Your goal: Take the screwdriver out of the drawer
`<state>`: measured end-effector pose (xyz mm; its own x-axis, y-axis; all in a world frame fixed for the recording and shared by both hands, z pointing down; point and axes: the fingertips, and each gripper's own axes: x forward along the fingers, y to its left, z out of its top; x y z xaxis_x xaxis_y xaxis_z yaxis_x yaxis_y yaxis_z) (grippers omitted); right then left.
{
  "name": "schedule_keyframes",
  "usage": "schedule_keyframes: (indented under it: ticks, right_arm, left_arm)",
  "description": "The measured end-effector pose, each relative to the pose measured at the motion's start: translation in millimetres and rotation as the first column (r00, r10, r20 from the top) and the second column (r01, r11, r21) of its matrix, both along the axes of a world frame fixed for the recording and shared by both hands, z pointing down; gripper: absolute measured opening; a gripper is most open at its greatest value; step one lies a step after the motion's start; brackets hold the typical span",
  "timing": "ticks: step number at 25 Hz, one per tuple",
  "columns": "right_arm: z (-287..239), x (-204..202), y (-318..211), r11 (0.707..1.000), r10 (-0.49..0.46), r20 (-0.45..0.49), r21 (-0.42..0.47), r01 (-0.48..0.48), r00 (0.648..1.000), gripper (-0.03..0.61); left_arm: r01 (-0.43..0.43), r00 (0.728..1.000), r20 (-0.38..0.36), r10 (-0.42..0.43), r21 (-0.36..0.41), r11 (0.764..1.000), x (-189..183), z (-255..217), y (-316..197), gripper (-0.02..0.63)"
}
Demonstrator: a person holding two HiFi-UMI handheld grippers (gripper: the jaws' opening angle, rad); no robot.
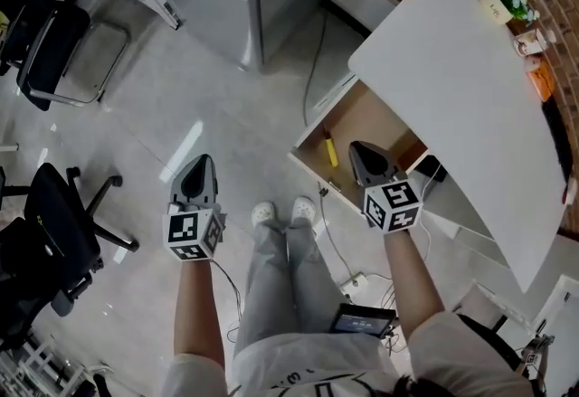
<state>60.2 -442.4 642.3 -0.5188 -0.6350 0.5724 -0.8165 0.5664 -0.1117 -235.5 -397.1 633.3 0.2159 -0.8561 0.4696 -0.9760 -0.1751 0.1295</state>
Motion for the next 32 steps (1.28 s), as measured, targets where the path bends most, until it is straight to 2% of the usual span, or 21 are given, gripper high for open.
schedule_keyframes:
  ticks: [7,11,16,17,18,19,23,27,32]
  right_arm:
    - [73.4,0.9,-7.4,0.994,0.012,-0.047,-0.109,-0.017,0.999,0.025]
    - [114.4,0.1,-8.4,0.981,0.016,-0.066,-0.193,-0.029,0.998,0.026]
    - [156.0,-3.2,-9.7,0.96,0.027,-0.093,-0.274,-0.051,0.995,0.028]
    - [164.2,-3.0,-9.5,0.954,0.031,-0.098,-0.295,-0.058,0.995,0.048]
    - [172.7,-2.7,-8.9,0.945,0.033,-0.102,-0.32,-0.064,0.994,0.11]
    - [181.4,-2.3,-7.9,0.935,0.03,-0.112,-0.348,-0.068,0.993,0.143]
    - [212.6,1.1,-4.5,0.895,-0.043,-0.213,-0.442,-0.057,0.976,0.153]
    - [228.5,-1.6,-11.5,0.886,-0.09,-0.298,-0.46,-0.06,0.95,0.153]
    - [242.4,-0.3,-20.6,0.877,-0.085,-0.36,-0.47,-0.102,0.929,0.152]
  left_arm:
    - [0.003,1.0,-0.022,-0.004,-0.055,0.999,-9.8,53.6,-2.6,0.012]
    - [0.004,0.999,-0.042,-0.008,-0.084,0.996,-9.9,81.3,-6.5,0.012]
    - [-0.035,0.999,-0.037,0.031,-0.108,0.994,-6.1,108.3,-7.3,0.012]
    - [-0.041,0.999,-0.037,0.037,-0.114,0.993,-5.5,112.1,-5.9,0.012]
    - [-0.045,0.998,-0.037,0.041,-0.121,0.992,-5.4,115.7,-4.3,0.012]
    - [-0.047,0.998,-0.037,0.043,-0.128,0.991,-5.9,118.9,-2.7,0.012]
    - [-0.041,0.999,-0.04,0.035,-0.147,0.988,-10.4,126.9,0.4,0.012]
    - [-0.036,0.999,-0.035,0.031,-0.158,0.987,-19.0,131.8,3.3,0.012]
    - [-0.024,0.999,-0.032,0.019,-0.166,0.986,-26.7,134.8,7.3,0.012]
